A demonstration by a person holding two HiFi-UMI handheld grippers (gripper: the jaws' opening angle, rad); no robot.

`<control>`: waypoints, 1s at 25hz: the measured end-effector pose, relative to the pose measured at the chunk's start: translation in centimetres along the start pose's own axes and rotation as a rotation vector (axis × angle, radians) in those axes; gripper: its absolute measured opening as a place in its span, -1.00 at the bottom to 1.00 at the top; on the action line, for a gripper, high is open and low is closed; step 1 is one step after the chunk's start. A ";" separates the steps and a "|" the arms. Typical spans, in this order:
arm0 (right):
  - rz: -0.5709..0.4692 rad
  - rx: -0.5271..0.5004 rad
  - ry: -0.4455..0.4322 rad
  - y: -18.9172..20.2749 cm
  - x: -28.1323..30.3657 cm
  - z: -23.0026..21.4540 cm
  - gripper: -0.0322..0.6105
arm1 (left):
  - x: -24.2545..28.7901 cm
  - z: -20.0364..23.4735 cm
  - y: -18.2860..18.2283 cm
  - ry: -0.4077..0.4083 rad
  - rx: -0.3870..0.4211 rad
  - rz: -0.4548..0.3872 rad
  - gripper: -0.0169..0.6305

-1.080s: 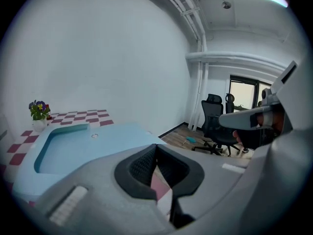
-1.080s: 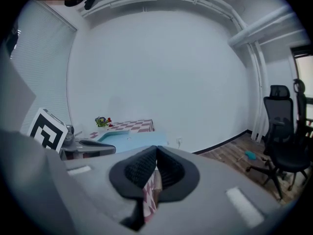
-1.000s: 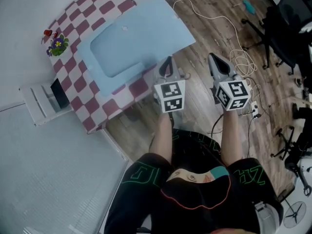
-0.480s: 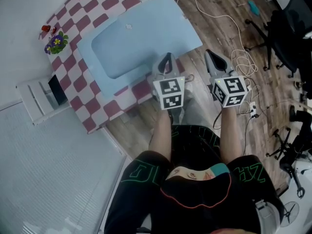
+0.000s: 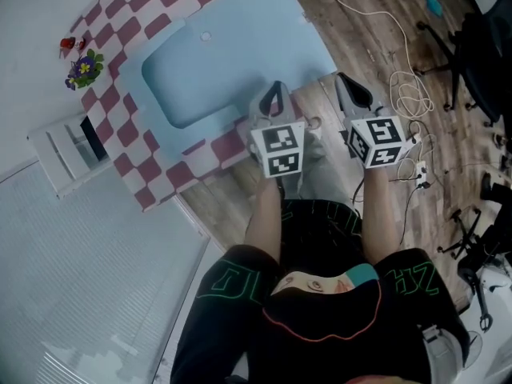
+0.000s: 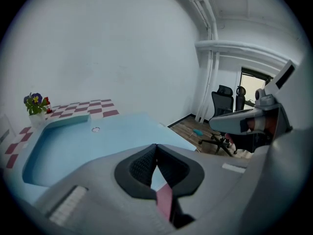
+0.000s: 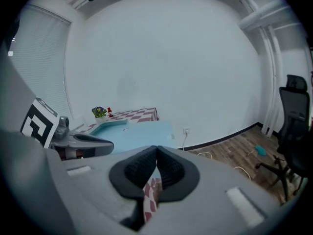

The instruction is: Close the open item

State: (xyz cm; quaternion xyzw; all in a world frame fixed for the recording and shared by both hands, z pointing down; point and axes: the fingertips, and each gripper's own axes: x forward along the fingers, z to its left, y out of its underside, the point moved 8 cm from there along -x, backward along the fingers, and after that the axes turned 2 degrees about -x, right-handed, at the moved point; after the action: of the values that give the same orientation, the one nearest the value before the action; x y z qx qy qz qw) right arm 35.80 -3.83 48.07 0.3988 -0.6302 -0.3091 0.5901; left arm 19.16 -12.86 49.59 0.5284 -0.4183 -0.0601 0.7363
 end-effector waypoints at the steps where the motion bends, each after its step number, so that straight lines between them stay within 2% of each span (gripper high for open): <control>1: 0.006 0.007 0.000 0.3 0.2 -0.3 -0.89 | 0.2 -0.2 0.0 0.004 0.005 0.006 -0.92; 6: 0.023 0.050 -0.009 1.6 1.3 -1.7 -0.89 | 1.2 -1.2 -0.2 0.014 0.012 -0.003 -0.92; 11: 0.018 0.092 -0.024 2.6 1.7 -2.7 -0.89 | 2.1 -2.3 0.0 0.013 0.039 0.027 -0.92; 17: 0.031 0.120 -0.034 4.1 2.5 -4.0 -0.89 | 2.6 -2.9 0.2 -0.038 0.053 0.030 -0.92; 19: 0.051 0.142 -0.059 4.7 3.0 -4.1 -0.53 | 2.6 -2.9 0.4 -0.051 0.054 0.035 -0.92; 25: 0.074 0.218 -0.093 6.7 4.0 -4.8 -0.51 | 2.9 -3.7 1.0 -0.073 0.077 0.073 -0.92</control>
State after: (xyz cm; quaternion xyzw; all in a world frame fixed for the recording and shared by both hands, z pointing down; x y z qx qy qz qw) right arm 39.68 -3.68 56.35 0.4223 -0.7011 -0.2348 0.5244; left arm 23.23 -11.25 51.72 0.5382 -0.4660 -0.0362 0.7013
